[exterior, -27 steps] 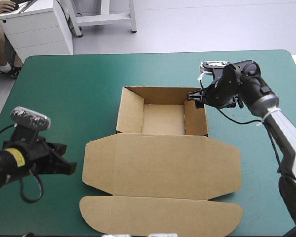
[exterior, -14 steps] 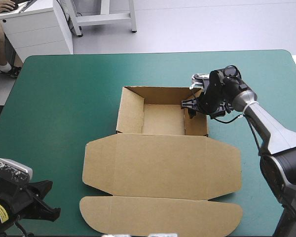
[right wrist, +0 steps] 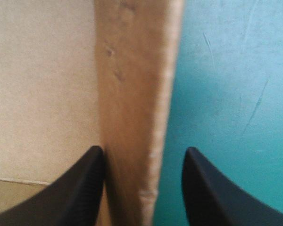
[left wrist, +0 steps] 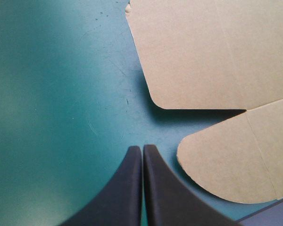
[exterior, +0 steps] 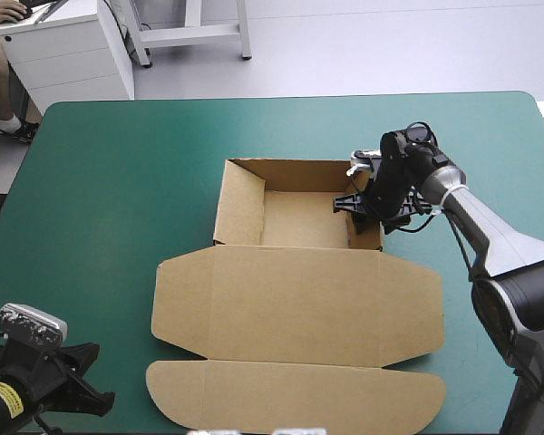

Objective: Fold the box

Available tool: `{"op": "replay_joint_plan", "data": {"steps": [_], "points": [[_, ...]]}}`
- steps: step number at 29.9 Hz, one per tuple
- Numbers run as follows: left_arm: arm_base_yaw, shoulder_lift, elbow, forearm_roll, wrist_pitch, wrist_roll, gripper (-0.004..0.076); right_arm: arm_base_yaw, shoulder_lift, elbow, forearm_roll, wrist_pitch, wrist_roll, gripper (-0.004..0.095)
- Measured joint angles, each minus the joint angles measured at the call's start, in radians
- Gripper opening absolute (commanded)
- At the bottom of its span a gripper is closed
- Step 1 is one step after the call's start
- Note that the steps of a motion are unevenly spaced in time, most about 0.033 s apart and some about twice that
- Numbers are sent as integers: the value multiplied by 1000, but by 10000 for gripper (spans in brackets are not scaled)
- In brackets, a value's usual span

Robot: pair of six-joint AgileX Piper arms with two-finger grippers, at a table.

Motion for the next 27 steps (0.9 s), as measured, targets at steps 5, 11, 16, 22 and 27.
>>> {"op": "replay_joint_plan", "data": {"steps": [5, 11, 16, 22, 27], "points": [[0, 0, 0, 0, -2, 0, -10, 0, 1, 0, -7, 5, -14, -18], [0, 0, 0, 0, -6, 0, -10, -4, -2, -102, -74, 27, -38, -20], [0, 0, 0, 3, -22, 0, -10, -90, -65, -238, -81, 30, -90, -20], [0, 0, 0, 4, -24, 0, -10, -346, -148, -305, -90, 35, -195, -20], [0, -1, 0, 4, -24, 0, -10, -581, -127, -310, -106, 37, -222, -21]]}}
